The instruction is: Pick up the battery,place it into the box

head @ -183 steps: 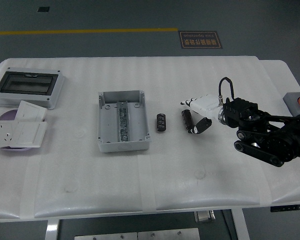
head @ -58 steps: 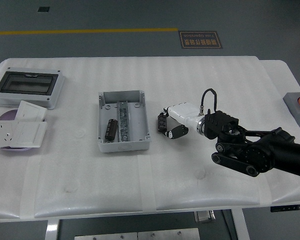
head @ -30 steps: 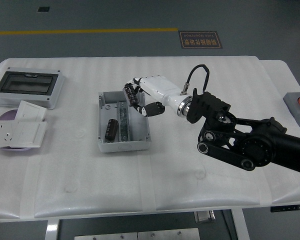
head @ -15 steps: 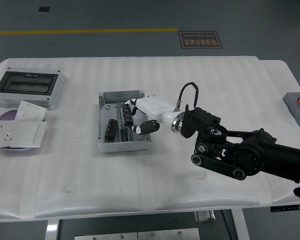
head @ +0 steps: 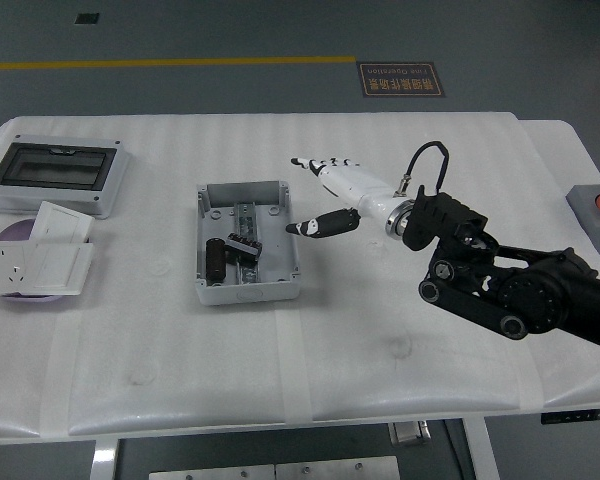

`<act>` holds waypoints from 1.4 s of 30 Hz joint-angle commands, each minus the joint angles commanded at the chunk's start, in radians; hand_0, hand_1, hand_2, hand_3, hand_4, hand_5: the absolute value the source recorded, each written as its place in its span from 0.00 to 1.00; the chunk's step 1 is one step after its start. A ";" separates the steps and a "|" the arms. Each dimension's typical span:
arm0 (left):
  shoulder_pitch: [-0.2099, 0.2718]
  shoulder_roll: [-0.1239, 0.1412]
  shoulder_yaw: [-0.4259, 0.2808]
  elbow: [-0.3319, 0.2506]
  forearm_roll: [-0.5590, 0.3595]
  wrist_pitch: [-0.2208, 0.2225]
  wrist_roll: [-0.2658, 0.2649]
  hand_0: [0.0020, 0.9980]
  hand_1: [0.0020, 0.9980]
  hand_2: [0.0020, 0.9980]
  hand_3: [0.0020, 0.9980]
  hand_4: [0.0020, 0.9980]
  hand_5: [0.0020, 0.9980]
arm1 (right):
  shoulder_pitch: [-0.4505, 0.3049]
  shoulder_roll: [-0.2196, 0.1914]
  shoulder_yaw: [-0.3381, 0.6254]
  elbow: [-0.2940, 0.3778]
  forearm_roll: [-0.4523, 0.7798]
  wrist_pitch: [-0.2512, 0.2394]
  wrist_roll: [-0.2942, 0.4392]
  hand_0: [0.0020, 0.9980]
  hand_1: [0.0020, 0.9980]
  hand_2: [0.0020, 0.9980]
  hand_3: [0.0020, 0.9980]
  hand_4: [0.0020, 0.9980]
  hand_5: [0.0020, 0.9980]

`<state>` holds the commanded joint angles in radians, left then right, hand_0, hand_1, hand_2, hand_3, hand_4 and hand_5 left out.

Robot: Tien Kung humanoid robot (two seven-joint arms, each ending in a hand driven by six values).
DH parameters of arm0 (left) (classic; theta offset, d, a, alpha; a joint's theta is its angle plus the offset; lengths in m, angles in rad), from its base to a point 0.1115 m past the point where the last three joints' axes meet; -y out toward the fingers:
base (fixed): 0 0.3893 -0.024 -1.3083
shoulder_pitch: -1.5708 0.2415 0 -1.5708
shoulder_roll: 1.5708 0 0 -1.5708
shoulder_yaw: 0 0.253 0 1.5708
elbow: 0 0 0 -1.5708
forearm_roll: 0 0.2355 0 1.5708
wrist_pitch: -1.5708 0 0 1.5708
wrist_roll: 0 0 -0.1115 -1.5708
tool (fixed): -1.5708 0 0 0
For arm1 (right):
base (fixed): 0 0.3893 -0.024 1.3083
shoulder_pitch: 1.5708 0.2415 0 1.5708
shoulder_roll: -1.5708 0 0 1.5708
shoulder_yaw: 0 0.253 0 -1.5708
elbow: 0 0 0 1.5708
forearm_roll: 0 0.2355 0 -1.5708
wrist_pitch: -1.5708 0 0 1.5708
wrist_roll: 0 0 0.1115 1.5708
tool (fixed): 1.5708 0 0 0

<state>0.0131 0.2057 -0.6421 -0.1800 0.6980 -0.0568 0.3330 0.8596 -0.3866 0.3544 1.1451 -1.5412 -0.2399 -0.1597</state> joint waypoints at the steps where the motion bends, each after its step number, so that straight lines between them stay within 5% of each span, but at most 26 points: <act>1: 0.001 0.000 -0.001 0.000 0.001 0.000 0.001 0.65 0.66 0.62 0.56 0.43 0.47 | -0.011 -0.021 0.026 -0.010 0.002 -0.002 0.003 1.00 0.96 0.93 1.00 0.93 0.58; 7: 0.013 -0.002 -0.018 0.000 0.020 -0.004 0.007 0.65 0.66 0.62 0.56 0.43 0.46 | -0.119 -0.103 0.210 -0.009 -0.042 -0.004 0.014 1.00 0.95 0.91 1.00 0.92 0.58; 18: 0.026 -0.019 -0.057 0.000 0.059 -0.011 0.015 0.65 0.66 0.62 0.56 0.43 0.45 | -0.386 -0.046 0.631 0.204 -0.017 -0.021 0.076 1.00 0.89 0.86 0.99 0.91 0.58; 28: 0.008 -0.016 -0.059 0.000 0.061 -0.012 0.013 0.65 0.66 0.62 0.56 0.43 0.44 | -0.587 -0.044 0.934 0.270 0.079 -0.018 0.109 0.98 0.86 0.84 0.97 0.89 0.58; 35: 0.007 -0.014 -0.066 0.000 0.070 -0.015 0.016 0.65 0.66 0.62 0.56 0.43 0.44 | -0.650 -0.044 1.069 0.289 0.140 -0.016 0.137 0.97 0.86 0.84 0.98 0.89 0.58; 42: 0.001 0.001 -0.064 0.000 0.076 -0.015 0.015 0.65 0.66 0.62 0.56 0.43 0.44 | -0.656 -0.043 1.083 0.291 0.178 -0.023 0.159 0.96 0.86 0.84 0.98 0.89 0.58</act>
<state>0.0138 0.2071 -0.7058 -0.1800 0.7738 -0.0722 0.3480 0.2036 -0.4294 1.4371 1.4360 -1.3628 -0.2627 -0.0006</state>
